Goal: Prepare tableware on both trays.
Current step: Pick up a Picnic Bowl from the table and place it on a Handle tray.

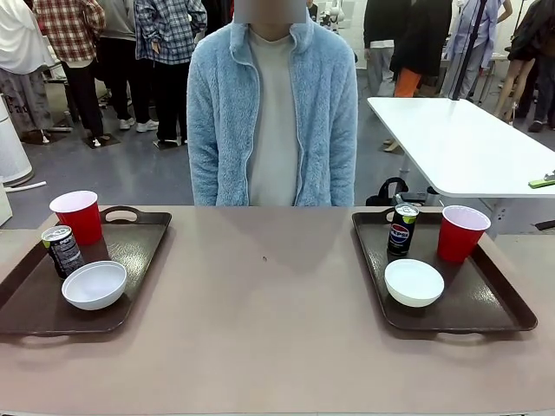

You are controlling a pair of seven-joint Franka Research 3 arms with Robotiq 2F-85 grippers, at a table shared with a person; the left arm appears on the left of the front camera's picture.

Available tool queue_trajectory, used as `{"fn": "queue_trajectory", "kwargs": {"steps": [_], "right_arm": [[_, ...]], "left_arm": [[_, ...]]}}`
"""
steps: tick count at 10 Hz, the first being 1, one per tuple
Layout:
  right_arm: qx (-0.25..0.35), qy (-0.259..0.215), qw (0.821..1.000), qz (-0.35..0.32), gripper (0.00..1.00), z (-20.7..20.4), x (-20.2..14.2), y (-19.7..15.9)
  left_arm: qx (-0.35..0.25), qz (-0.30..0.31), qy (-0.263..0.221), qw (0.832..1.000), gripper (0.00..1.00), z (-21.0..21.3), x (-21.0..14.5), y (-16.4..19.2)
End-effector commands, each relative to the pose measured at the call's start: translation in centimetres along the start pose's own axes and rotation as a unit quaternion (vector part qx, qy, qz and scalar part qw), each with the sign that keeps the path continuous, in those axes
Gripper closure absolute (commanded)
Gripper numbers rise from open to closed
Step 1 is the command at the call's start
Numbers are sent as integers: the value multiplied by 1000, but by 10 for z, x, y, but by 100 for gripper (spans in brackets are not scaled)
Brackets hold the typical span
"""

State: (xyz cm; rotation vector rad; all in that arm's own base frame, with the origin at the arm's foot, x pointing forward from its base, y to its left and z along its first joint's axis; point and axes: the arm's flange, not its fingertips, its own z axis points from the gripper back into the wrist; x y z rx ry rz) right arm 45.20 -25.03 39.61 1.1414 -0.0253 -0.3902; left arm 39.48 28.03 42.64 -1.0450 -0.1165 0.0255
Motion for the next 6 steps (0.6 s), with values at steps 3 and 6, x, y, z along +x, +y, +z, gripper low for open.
{"fn": "queue_trajectory", "kwargs": {"steps": [3,6], "right_arm": [[2,-1,1000,2,3,0,0,1],[2,-1,1000,2,3,0,0,1]], "left_arm": [[0,3,-4,1000,0,3,-2,2],[0,3,-4,1000,0,3,-2,2]]}}
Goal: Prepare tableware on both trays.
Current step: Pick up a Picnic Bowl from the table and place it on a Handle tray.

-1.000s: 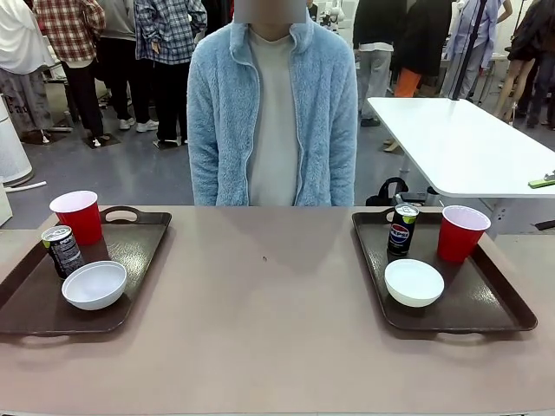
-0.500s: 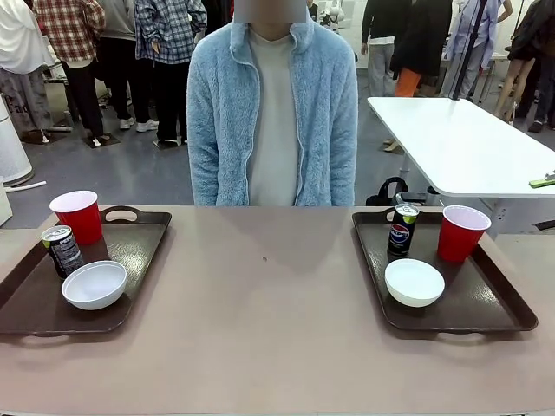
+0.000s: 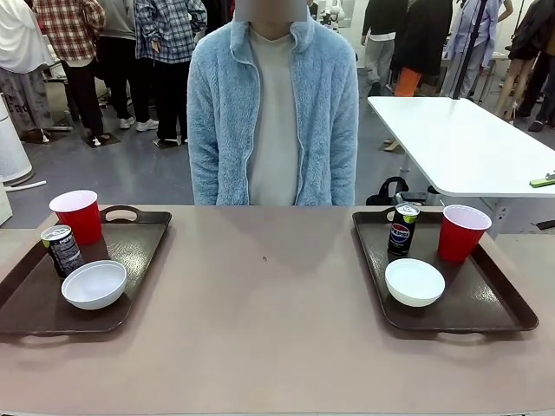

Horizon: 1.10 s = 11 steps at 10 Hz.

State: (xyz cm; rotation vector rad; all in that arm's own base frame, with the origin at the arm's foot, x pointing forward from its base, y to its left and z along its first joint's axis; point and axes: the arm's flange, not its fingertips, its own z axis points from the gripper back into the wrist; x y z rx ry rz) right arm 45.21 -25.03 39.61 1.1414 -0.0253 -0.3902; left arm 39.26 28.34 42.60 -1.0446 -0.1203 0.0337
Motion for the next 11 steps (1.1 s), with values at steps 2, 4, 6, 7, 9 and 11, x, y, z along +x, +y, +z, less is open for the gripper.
{"fn": "queue_trajectory", "kwargs": {"steps": [2,4,6,7,9,11], "right_arm": [[2,-1,1000,2,3,0,0,1],[2,-1,1000,2,3,0,0,1],[2,-1,1000,2,3,0,0,1],[2,-1,1000,2,3,0,0,1],[2,-1,1000,2,3,0,0,1],[2,-1,1000,2,3,0,0,1]], "left_arm": [[-1,0,0,1000,0,0,-1,0],[-1,0,0,1000,0,0,-1,0],[-1,0,0,1000,0,0,-1,0],[-1,0,0,1000,0,0,-1,0],[-1,0,0,1000,0,0,-1,0],[-1,0,0,1000,0,0,-1,0]]}}
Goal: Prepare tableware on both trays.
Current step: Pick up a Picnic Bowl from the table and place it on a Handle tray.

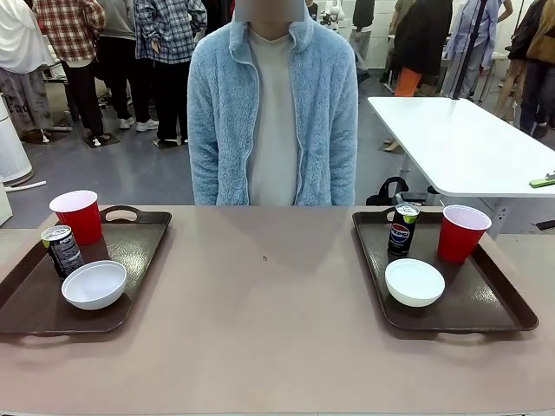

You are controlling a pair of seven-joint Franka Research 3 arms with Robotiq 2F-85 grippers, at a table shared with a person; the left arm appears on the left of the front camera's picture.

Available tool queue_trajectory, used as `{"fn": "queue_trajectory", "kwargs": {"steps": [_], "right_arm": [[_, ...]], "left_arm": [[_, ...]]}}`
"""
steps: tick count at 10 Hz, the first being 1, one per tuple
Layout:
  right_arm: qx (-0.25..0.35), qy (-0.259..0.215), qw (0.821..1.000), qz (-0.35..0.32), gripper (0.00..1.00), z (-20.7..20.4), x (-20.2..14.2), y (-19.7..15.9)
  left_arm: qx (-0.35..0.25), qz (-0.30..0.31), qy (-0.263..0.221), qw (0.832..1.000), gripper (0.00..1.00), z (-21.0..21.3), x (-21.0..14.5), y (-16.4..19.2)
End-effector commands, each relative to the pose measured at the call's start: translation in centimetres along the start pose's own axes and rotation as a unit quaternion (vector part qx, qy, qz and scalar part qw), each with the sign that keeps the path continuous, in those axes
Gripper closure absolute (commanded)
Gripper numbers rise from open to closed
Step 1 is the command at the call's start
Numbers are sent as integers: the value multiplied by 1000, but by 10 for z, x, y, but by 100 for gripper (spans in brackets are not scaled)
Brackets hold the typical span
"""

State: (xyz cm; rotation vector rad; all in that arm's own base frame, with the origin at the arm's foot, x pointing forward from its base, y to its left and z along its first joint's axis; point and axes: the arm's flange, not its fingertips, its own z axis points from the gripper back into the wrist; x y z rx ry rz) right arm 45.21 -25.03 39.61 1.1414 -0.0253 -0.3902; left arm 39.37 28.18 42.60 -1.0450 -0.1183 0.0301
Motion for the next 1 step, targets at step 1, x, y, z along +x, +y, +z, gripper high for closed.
{"fn": "queue_trajectory", "kwargs": {"steps": [1], "right_arm": [[2,-1,1000,2,3,0,0,1]], "left_arm": [[0,1,-2,1000,0,1,-1,1]]}}
